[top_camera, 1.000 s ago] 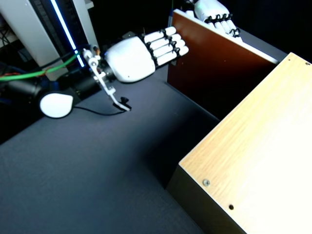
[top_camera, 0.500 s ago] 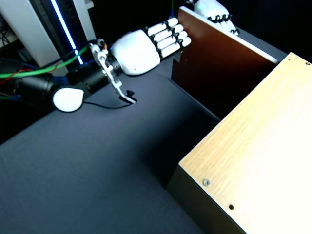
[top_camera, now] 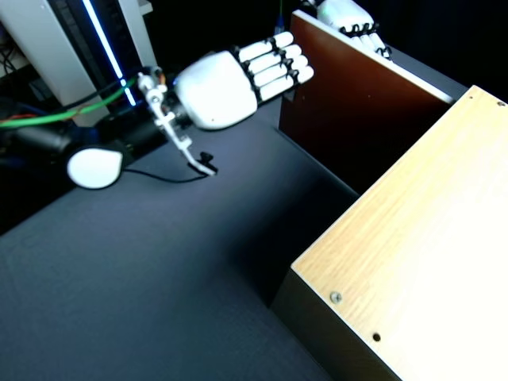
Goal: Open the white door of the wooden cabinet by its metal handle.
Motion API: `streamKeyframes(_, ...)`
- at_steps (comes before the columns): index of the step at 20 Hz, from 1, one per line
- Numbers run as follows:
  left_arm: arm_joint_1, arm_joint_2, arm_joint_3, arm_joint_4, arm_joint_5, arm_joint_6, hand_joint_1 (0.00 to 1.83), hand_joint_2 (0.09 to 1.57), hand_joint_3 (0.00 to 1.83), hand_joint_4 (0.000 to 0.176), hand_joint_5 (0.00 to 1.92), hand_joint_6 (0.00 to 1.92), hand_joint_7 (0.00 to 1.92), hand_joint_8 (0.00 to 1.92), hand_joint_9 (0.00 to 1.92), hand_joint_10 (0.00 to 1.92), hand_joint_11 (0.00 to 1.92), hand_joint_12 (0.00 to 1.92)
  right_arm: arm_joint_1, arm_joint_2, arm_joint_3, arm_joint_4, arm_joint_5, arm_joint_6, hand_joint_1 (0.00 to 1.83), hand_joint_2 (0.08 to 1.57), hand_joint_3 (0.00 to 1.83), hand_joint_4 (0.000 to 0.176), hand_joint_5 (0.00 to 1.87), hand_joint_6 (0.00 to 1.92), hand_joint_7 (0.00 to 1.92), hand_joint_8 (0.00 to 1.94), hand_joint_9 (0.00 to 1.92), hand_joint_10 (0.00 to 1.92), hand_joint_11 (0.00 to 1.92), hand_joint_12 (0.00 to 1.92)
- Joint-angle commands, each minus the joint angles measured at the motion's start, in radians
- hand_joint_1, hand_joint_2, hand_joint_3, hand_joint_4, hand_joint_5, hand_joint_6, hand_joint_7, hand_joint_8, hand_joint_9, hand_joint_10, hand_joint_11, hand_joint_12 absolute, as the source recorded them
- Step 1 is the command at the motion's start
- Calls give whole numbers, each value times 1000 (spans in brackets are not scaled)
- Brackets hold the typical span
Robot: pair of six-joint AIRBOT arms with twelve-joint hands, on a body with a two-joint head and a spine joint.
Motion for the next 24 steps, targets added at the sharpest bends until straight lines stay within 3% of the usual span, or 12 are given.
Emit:
streamKeyframes(1,-2,2,3,-9,-144,-2,0,1571,41,0,0,0,11,1,0,0,0,0,-10,21,-5,69,148,-2,375,1457,0,0,65,7,5,1,0,0,0,0)
streamKeyframes(2,-1,4,2,-11,-155,-2,0,1571,41,0,0,0,11,1,0,0,0,0,-21,40,-7,93,154,-10,375,1457,0,0,65,7,5,1,0,0,0,0)
streamKeyframes(3,2,7,-3,-11,-175,-2,0,1571,41,0,4,1,11,1,0,0,0,0,-44,74,-13,135,165,-33,205,1498,12,0,103,8,41,8,0,0,0,0)
streamKeyframes(4,3,9,-5,-11,-184,-2,0,1541,16,0,106,9,87,7,103,11,140,52,-57,97,-18,159,170,-48,143,1515,12,0,73,3,17,5,0,0,0,0)
streamKeyframes(6,6,15,-14,-9,-217,-2,0,1526,5,0,145,12,98,2,78,0,105,35,-109,162,-30,245,202,-89,44,1477,0,0,18,0,0,0,0,0,35,18)
streamKeyframes(8,8,18,-18,-4,-248,-15,0,1505,0,0,116,0,77,0,57,0,68,20,-167,202,-38,320,263,-94,141,1478,0,0,68,11,16,3,0,0,52,32)
streamKeyframes(13,21,30,-22,7,-359,-70,0,1490,0,0,67,4,11,0,0,0,0,0,-284,274,-86,472,466,-118,150,1462,0,0,65,2,9,3,0,0,3,2)
streamKeyframes(17,22,32,-30,15,-402,-72,0,1499,0,0,97,0,43,0,3,0,0,0,-351,308,-113,547,567,-134,227,1509,4,0,90,5,50,7,1,0,0,0)
streamKeyframes(19,23,34,-33,18,-415,-76,0,1510,0,0,87,0,29,0,0,0,0,0,-375,317,-121,567,602,-138,312,1511,0,0,122,10,86,11,13,3,0,0)
streamKeyframes(20,24,36,-35,20,-424,-76,0,1423,0,0,119,3,51,1,0,0,0,0,-380,321,-127,569,616,-138,509,1531,0,0,168,10,127,10,66,11,48,23)
streamKeyframes(23,25,39,-40,28,-467,-79,0,1479,18,0,83,0,2,0,0,0,0,0,-389,326,-140,569,657,-145,553,1514,0,0,173,5,114,1,65,4,38,19)
streamKeyframes(24,25,39,-40,28,-480,-79,0,1565,67,0,70,2,0,0,0,0,3,1,-392,326,-141,569,667,-145,710,1526,0,0,190,5,124,7,95,8,88,34)
